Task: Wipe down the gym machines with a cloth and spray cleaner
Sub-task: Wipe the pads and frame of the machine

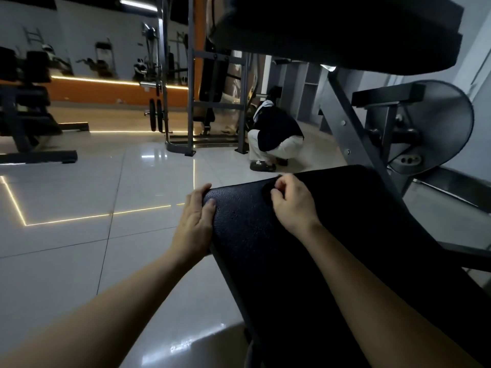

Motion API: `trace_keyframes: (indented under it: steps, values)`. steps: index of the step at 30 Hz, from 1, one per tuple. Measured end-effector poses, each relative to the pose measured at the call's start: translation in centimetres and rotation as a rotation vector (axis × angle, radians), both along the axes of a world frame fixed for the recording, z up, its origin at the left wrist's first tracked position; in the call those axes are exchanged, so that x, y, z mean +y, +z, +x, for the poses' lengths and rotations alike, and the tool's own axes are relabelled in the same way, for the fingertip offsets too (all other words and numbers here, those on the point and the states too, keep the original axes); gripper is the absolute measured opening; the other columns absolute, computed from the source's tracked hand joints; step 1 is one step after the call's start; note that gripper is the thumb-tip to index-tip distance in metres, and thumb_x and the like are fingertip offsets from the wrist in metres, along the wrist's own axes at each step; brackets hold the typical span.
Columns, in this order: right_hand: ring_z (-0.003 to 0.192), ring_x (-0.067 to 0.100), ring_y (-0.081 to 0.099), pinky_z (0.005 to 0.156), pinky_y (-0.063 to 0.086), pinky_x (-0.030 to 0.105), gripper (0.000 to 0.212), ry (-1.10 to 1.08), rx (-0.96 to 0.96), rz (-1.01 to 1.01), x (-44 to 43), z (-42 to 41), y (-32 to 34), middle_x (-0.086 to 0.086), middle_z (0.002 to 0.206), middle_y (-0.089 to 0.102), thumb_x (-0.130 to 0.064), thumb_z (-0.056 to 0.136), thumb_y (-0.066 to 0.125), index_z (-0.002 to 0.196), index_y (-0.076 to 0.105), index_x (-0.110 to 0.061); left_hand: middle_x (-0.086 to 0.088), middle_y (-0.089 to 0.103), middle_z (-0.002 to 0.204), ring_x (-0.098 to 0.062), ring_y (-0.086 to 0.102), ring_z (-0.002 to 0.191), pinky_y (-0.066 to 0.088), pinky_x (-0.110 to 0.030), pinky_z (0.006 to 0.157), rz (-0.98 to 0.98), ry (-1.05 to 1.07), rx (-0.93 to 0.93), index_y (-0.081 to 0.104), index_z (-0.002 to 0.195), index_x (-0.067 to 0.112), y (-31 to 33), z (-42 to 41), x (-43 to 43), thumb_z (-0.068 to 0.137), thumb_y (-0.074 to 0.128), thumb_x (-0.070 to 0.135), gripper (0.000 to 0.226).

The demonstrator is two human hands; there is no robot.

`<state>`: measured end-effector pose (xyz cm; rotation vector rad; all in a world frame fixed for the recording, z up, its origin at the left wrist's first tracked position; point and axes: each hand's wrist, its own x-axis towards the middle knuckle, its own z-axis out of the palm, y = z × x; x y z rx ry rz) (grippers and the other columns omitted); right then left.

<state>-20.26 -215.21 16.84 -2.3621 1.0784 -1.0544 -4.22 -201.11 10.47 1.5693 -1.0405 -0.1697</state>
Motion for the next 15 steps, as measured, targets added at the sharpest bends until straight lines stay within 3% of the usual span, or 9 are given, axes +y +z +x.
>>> trace_keyframes:
  steps: [3, 6, 8, 10, 12, 15]
  values:
    - [0.111, 0.033, 0.057, 0.1, 0.044, 0.039, 0.033, 0.16, 0.055, -0.079, 3.4, 3.8, 0.1, 0.014, 0.119, 0.064, -0.014, 0.093, 0.055, 0.126, 0.057, -0.011, 0.0, 0.041, 0.146, -0.011, 0.043, 0.132, 0.036, -0.032, 0.112, -0.001, -0.005, 0.012, 0.038, 0.15, 0.023, 0.1, 0.1, 0.1, 0.104, 0.038, 0.044, 0.051]
    - [0.116, 0.026, 0.052, 0.107, 0.04, 0.044, 0.035, 0.334, 0.12, -0.115, 7.8, 6.9, 0.0, 0.007, 0.125, 0.06, -0.019, 0.096, 0.048, 0.128, 0.062, -0.018, -0.002, 0.05, 0.137, -0.014, 0.051, 0.126, 0.045, -0.041, 0.109, -0.04, -0.035, 0.076, 0.043, 0.143, 0.027, 0.2, 0.0, 0.5, 0.101, 0.042, 0.036, 0.043]
    - [0.124, 0.023, 0.047, 0.113, 0.035, 0.041, 0.037, 0.39, 0.13, -0.084, 8.4, 6.9, 0.1, 0.004, 0.134, 0.056, -0.02, 0.099, 0.046, 0.134, 0.06, -0.022, -0.002, 0.051, 0.136, -0.012, 0.054, 0.123, 0.05, -0.037, 0.103, -0.05, -0.047, 0.13, 0.043, 0.142, 0.027, 0.6, -0.1, 0.8, 0.097, 0.041, 0.035, 0.046]
    - [0.13, 0.021, 0.044, 0.115, 0.033, 0.038, 0.039, 0.446, 0.174, -0.091, 6.9, 5.1, 0.1, 0.001, 0.142, 0.051, -0.023, 0.101, 0.047, 0.139, 0.055, -0.027, 0.003, 0.045, 0.145, -0.01, 0.048, 0.129, 0.045, -0.026, 0.102, -0.031, -0.055, 0.128, 0.037, 0.15, 0.026, 0.9, -0.6, 0.9, 0.097, 0.039, 0.036, 0.054]
    - [0.129, 0.022, 0.047, 0.115, 0.035, 0.04, 0.04, 0.407, 0.237, -0.165, 3.6, 3.1, -0.3, 0.002, 0.142, 0.052, -0.026, 0.101, 0.047, 0.14, 0.054, -0.026, 0.009, 0.035, 0.151, -0.006, 0.038, 0.133, 0.033, -0.024, 0.105, -0.002, -0.041, 0.069, 0.029, 0.157, 0.024, 1.0, -0.8, 0.8, 0.1, 0.038, 0.038, 0.059]
    - [0.129, 0.027, 0.05, 0.112, 0.037, 0.045, 0.047, 0.176, 0.277, -0.248, -2.2, 0.4, -0.2, 0.004, 0.141, 0.056, -0.033, 0.094, 0.042, 0.136, 0.059, -0.023, 0.007, 0.035, 0.153, -0.003, 0.034, 0.132, 0.027, -0.023, 0.105, 0.007, -0.006, 0.004, 0.029, 0.157, 0.024, 0.7, -0.6, 0.6, 0.095, 0.032, 0.045, 0.066]
